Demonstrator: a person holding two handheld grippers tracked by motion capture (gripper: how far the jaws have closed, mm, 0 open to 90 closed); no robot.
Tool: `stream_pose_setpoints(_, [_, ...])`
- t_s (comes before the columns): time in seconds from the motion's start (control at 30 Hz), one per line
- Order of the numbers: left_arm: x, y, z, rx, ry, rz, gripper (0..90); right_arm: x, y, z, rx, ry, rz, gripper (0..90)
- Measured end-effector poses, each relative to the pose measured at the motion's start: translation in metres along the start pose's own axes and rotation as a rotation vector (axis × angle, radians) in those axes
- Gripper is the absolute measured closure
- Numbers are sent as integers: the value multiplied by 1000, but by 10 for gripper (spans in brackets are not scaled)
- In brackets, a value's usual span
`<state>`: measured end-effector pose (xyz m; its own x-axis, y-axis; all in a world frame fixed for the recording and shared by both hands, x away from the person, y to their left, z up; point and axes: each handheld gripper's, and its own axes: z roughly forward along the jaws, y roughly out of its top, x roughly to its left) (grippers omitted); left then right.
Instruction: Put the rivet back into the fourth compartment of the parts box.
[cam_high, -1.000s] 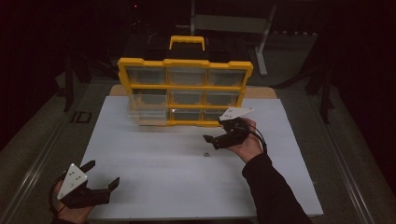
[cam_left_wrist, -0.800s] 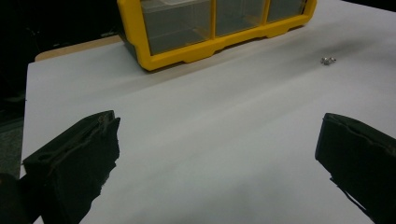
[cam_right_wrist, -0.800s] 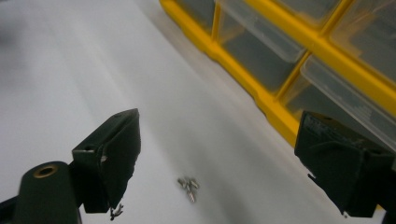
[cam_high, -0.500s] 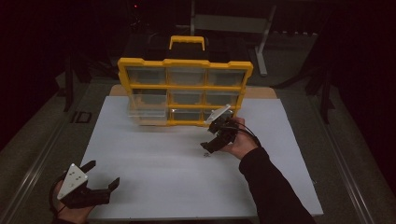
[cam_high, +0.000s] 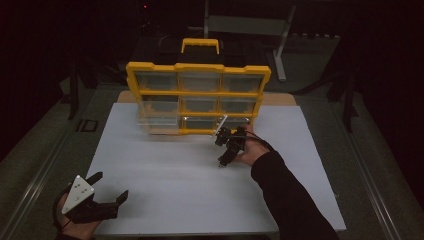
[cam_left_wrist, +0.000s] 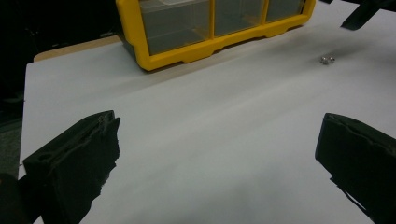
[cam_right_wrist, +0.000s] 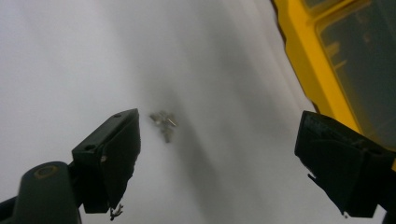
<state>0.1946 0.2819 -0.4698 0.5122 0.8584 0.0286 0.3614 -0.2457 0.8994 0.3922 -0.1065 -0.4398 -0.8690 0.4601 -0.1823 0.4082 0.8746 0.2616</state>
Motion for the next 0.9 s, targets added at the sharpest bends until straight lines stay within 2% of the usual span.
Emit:
stream_pose_setpoints(0.2, [0,0,0,1,0,1,4,1,8,21,46,-18,-34,140])
stream_pose_setpoints(0.37, [1,0,-1,1,0,-1,4,2,12,35,86,-19,-41,140])
stream_pose_setpoints(0.53, [1,-1,0,1,1,-1,4,4,12,43,115,0,-10,141])
stream_pose_setpoints(0.67, [1,-1,0,2,1,0,4,2,13,47,126,13,-22,142])
stream_pose_setpoints(0.7, [1,-1,0,2,0,0,4,4,13,47,135,13,2,145])
stream_pose_setpoints(0.77, [1,-1,0,3,0,0,4,3,14,49,128,17,-4,153])
stream_pose_setpoints(0.87, [1,-1,0,3,0,0,4,3,15,51,140,17,15,165])
stream_pose_setpoints(0.9, [1,-1,0,3,1,0,4,1,15,52,129,18,3,179])
